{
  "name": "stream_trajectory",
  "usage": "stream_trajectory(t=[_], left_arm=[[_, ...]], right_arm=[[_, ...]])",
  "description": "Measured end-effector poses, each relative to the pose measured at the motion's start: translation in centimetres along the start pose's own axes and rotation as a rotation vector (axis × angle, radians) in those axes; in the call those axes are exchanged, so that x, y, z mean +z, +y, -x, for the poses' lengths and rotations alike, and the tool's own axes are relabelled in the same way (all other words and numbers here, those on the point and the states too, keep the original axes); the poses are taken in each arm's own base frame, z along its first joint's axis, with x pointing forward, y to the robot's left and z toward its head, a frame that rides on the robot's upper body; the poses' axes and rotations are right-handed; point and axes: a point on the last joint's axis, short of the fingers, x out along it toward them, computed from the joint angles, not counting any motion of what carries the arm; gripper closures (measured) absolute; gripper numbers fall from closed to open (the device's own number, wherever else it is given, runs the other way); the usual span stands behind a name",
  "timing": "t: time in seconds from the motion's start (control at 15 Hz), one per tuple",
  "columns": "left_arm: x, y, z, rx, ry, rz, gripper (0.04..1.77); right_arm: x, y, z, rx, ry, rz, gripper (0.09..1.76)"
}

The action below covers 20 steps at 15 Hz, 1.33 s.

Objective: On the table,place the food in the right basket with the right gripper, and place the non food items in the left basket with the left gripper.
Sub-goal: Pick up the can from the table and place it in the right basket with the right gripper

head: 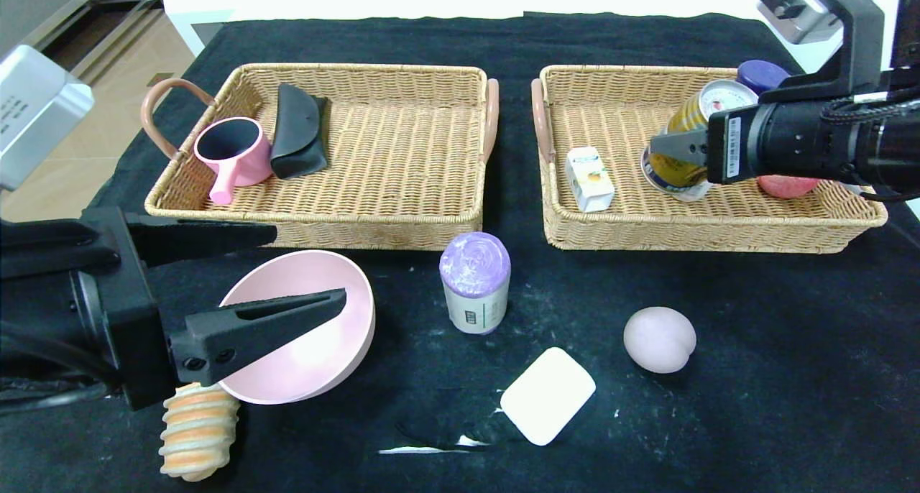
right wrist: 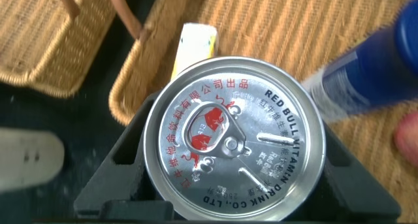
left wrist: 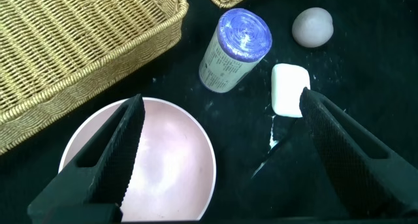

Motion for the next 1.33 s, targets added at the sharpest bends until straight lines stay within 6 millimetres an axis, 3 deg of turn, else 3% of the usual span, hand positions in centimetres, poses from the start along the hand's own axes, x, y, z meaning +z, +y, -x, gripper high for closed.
stream_trajectory(t=[0.87,1.33], left_arm=[[-0.1,0.0,-0.1,-0.001,0.004,0.0,0.09],[-0.2,0.0,-0.1,-0.001,0.007,0.001,0.09]], right_arm=[[1.2,2.8,-8.5,-0.123,-0.192,-0.014,0.65],[1.0,3.5,-11.6,-0.171,-0.247,-0.013,0.65]])
